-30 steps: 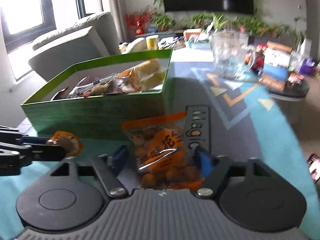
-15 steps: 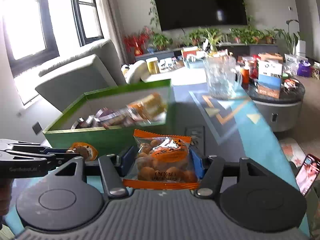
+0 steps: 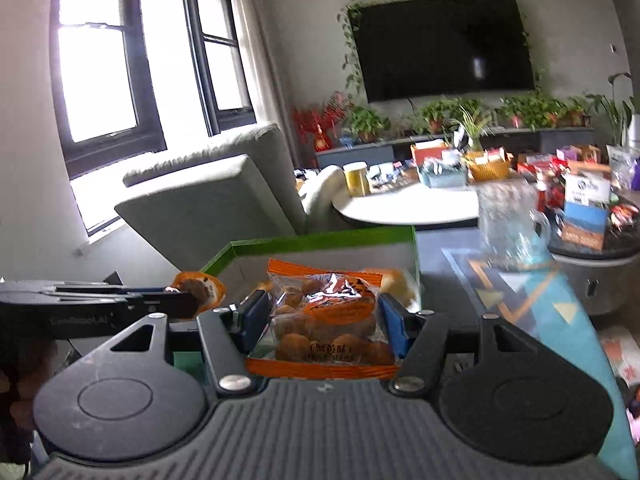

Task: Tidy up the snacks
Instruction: 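Lift and carry the orange snack and nut bag over the green box, then lower both snacks into the box and open both tools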

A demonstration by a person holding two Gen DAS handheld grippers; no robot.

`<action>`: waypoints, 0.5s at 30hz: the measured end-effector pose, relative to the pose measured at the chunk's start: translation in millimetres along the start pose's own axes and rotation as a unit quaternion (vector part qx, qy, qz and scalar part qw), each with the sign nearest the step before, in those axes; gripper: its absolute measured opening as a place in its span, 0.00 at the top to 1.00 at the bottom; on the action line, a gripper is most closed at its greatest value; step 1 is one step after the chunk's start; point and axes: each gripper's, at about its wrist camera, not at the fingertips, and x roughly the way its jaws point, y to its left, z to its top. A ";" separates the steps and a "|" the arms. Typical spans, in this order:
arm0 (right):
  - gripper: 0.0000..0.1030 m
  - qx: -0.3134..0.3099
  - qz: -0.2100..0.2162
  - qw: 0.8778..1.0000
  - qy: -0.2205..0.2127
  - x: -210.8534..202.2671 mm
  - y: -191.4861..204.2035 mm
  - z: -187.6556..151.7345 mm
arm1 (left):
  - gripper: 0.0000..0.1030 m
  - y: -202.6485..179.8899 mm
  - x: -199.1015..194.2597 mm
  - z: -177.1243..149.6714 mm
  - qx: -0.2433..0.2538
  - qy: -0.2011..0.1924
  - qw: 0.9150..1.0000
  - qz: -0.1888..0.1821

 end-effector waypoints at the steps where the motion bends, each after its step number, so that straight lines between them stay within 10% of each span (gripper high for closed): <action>1: 0.62 -0.001 0.002 1.000 -0.004 2.3 1.6 2.6 | 0.82 1.2 1.0 2.3 0.001 -0.003 1.000 0.002; 15: 0.62 -0.013 0.010 1.000 -0.005 41.0 14.5 19.3 | 0.82 16.4 30.0 13.7 0.002 0.001 1.000 0.016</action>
